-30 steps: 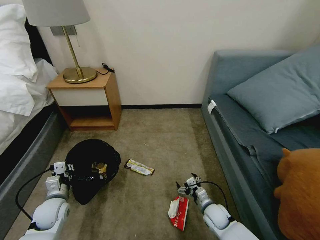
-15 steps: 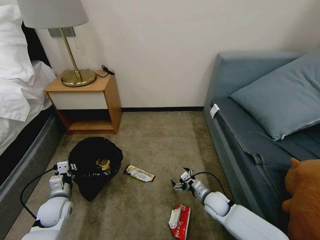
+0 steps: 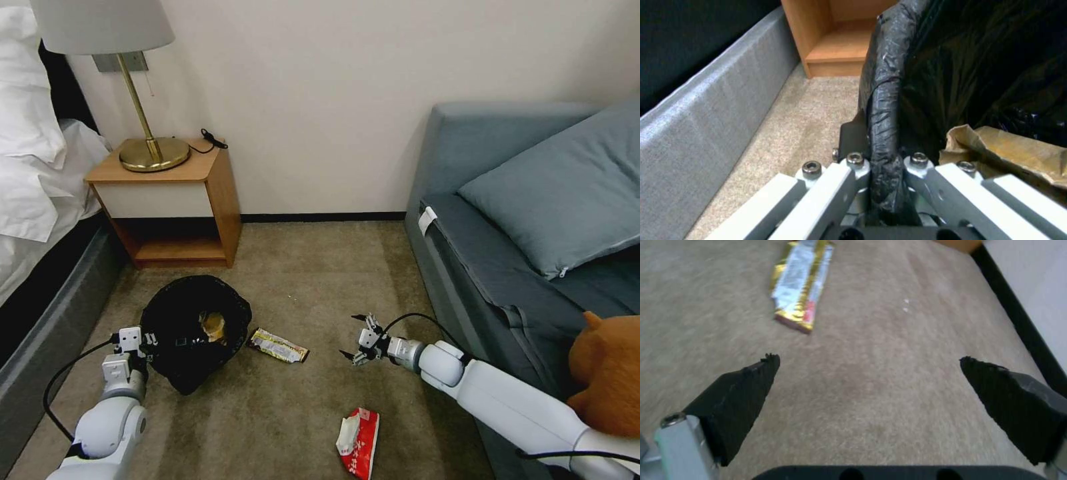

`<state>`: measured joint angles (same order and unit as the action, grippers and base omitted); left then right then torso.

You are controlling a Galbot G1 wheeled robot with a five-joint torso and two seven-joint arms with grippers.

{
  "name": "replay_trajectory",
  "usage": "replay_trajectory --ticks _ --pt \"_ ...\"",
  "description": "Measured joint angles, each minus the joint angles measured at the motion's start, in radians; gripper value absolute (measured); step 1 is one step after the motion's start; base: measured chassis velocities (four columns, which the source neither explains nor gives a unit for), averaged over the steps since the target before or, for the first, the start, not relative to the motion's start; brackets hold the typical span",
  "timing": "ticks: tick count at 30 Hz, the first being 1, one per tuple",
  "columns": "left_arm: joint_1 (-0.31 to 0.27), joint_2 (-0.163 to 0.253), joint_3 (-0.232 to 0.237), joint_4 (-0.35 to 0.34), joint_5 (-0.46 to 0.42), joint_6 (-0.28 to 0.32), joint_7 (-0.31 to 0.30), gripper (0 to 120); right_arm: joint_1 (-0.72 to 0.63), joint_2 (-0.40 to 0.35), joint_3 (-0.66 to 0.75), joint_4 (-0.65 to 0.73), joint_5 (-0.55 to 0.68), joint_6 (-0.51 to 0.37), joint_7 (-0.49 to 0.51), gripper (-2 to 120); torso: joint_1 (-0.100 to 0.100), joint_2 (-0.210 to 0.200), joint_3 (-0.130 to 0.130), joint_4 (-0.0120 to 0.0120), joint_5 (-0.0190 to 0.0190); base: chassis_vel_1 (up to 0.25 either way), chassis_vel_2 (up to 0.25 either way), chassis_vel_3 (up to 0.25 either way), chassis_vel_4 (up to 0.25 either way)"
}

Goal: Pick up the trash bin, then pick up the garbage on the floor and place it into the trash bin.

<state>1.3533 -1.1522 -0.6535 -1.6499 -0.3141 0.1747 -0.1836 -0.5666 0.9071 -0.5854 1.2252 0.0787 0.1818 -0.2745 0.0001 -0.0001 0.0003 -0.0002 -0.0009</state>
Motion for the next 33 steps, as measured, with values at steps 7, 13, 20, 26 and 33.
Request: replay_trajectory --ticks 7,13,20,26,33 --pt "0.027 0.007 -0.013 -0.032 0.0 0.003 -0.005 1 0.004 -0.001 0.041 -0.04 -0.279 0.219 -0.173 100 0.0 0.0 0.0 0.0001 0.0006 0.0 0.0 0.0 0.0" --pt "0.048 0.014 -0.029 -0.075 0.001 0.008 -0.012 1 -0.004 -0.002 0.105 -0.055 -0.43 0.352 -0.343 100 0.0 0.0 0.0 0.0003 0.0009 0.0 0.0 0.0 0.0" --pt "0.054 0.01 -0.032 -0.104 0.003 0.012 -0.014 1 -0.014 0.018 0.171 -0.058 -0.573 0.447 -0.432 100 0.0 0.0 0.0 0.0002 0.0009 0.0 0.0 0.0 0.0" --pt "0.047 0.005 -0.026 -0.105 0.007 0.015 -0.015 1 -0.03 0.048 0.21 -0.045 -0.728 0.511 -0.481 100 0.0 0.0 0.0 0.0002 0.0008 0.0 0.0 0.0 0.0" --pt "0.046 0.012 -0.025 -0.105 0.005 0.016 -0.015 1 -0.039 0.075 0.189 -0.06 -0.76 0.524 -0.499 100 0.0 0.0 0.0 0.0002 0.0008 0.0 0.0 0.0 0.0"
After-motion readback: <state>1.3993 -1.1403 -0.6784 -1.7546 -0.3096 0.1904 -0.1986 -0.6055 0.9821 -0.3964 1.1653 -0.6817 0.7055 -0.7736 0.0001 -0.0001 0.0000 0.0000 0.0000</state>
